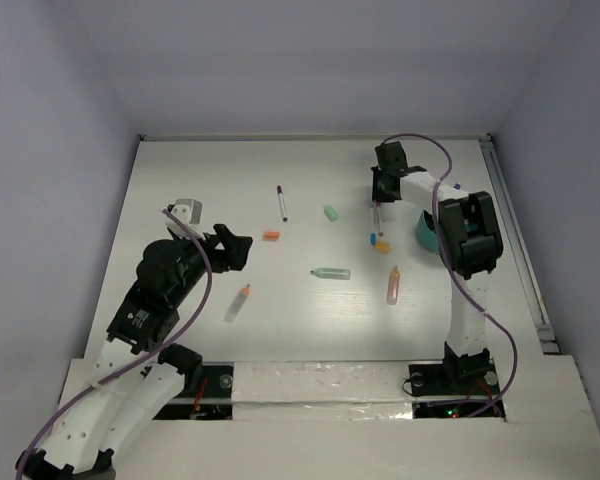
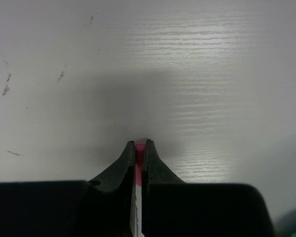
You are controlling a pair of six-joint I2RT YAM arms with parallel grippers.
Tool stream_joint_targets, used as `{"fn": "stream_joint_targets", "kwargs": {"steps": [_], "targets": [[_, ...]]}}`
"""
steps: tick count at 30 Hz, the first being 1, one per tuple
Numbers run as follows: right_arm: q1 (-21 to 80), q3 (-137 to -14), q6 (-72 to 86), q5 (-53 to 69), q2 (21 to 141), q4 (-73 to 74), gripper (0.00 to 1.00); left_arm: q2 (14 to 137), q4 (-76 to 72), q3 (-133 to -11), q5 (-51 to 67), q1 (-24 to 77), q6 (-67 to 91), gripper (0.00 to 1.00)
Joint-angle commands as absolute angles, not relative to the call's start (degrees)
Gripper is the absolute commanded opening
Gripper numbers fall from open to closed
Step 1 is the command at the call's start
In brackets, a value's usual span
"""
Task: Sort the stationery into containers
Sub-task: Pick up the pen from the center of the board, then place the pen in the storage box.
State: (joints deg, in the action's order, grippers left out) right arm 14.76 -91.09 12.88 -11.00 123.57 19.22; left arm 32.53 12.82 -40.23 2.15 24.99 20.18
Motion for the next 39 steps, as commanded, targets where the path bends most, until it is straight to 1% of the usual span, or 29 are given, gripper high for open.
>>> {"fn": "stream_joint_targets", "kwargs": {"steps": [1,3,6,8,10,12,14,15,16,17,18,19,20,23,25,28,32,39], "targets": [[15.12,-92.11,13.89,-13.62,122.26,17.85,0.0,32.17,11.78,-39.64,3.07,24.7,18.54,0.76],[15.12,-92.72,14.24,-14.59,120.6,15.4,0.0,31.55,11.69,-39.46,3.34,24.7,18.54,0.77],[15.12,-91.32,14.24,-13.45,114.8,9.43,0.0,30.5,11.51,-39.29,3.43,24.7,18.63,0.77],[15.12,-90.62,14.41,-13.27,109.53,7.22,0.0,29.71,11.43,-39.11,3.78,24.7,18.9,0.77],[15.12,-87.38,15.2,-14.15,105.23,3.53,0.0,29.27,11.16,-38.94,4.65,24.7,18.9,0.77],[15.12,-84.13,15.82,-16.25,98.11,0.2,0.0,28.83,11.25,-38.94,5.01,24.7,18.98,0.77],[15.12,-78.51,16.17,-20.1,93.45,-2.28,0.0,28.3,11.08,-38.85,5.62,24.7,18.9,0.78],[15.12,-76.22,16.08,-22.13,88.29,-4.37,0.0,28.13,10.9,-38.85,5.89,24.7,18.9,0.78],[15.12,-70.28,16.0,-24.15,85.46,-6.13,0.0,27.86,10.81,-38.85,6.32,24.7,18.9,0.78],[15.12,-66.83,15.82,-29.22,82.47,-7.98,0.0,27.51,10.9,-38.85,6.33,24.7,18.9,0.78],[15.12,-63.58,15.56,-32.14,76.7,-10.7,0.0,27.34,10.9,-38.76,6.42,24.7,18.9,0.78],[15.12,-60.67,15.64,-34.87,73.94,-11.77,0.0,27.07,10.72,-38.76,6.76,24.7,18.9,0.78],[14.6,-54.82,15.64,-39.94,71.31,-12.91,0.0,26.64,10.72,-38.76,6.77,24.7,18.81,0.79],[13.1,-45.05,15.56,-47.43,62.95,-17.39,0.0,26.37,10.46,-38.67,7.64,24.7,18.81,0.79],[11.79,-42.2,15.47,-50.26,60.13,-19.42,0.0,26.46,10.28,-38.58,8.17,24.7,18.72,0.79],[8.98,-39.64,14.42,-54.4,60.03,-22.05,0.0,26.37,10.37,-38.58,8.17,25.22,18.72,0.79],[6.51,-38.5,15.03,-55.9,62.13,-24.78,0.0,26.19,10.37,-38.67,8.09,25.22,18.72,0.79],[5.36,-37.53,15.12,-58.62,67.4,-30.48,0.0,26.72,10.46,-38.67,8.0,25.75,18.72,0.79]]}}
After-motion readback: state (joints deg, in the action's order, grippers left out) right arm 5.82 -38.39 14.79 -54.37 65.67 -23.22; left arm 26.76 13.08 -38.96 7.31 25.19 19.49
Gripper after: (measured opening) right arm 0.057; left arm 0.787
